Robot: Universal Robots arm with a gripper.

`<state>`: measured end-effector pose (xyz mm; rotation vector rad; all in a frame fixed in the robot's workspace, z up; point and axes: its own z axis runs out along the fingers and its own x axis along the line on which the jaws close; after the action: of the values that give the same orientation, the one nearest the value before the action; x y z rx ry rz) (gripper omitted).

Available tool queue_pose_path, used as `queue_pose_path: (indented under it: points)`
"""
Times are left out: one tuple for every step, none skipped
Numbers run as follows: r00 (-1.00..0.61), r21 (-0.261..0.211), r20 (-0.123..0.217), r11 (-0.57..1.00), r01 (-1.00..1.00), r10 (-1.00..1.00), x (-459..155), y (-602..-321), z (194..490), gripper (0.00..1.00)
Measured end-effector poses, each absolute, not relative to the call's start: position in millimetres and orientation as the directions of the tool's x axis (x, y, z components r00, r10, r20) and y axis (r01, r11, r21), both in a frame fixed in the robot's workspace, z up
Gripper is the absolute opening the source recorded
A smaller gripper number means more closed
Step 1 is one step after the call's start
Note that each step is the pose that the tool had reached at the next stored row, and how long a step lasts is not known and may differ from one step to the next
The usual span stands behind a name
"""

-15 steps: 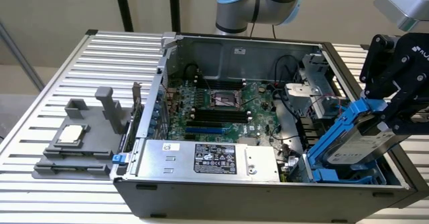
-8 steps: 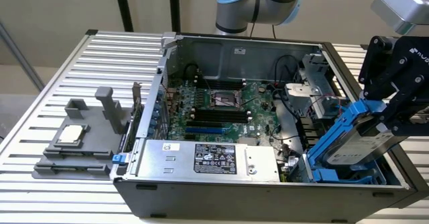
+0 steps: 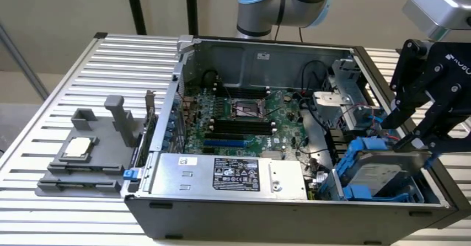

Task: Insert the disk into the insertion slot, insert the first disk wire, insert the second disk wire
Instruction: 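Insert the disk into the insertion slot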

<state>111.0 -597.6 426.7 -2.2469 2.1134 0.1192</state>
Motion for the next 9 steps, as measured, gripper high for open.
queue_pose_path:
  points:
    - [0.060,0.013,-0.094,-0.062,-0.998,-0.994,111.0,-597.6,426.6,0.40]
    - [0.060,0.013,-0.094,-0.062,-0.998,-0.994,111.0,-597.6,426.6,0.40]
    - [0.060,0.013,-0.094,-0.062,-0.998,-0.994,111.1,-597.6,426.6,0.40]
    - [0.060,0.013,-0.094,-0.062,-0.998,-0.994,111.6,-597.5,426.5,0.40]
    - [0.060,0.013,-0.094,-0.062,-0.998,-0.994,112.5,-597.6,426.5,0.40]
    - [0.061,0.013,-0.094,-0.062,-0.998,-0.994,114.1,-597.6,426.6,0.40]
    - [0.061,0.013,-0.094,-0.062,-0.998,-0.994,116.0,-597.6,426.6,0.40]
    - [0.061,0.013,-0.094,-0.062,-0.998,-0.994,117.7,-597.5,426.5,0.40]
    - [0.061,0.013,-0.094,-0.063,-0.998,-0.994,118.9,-597.3,426.6,0.40]
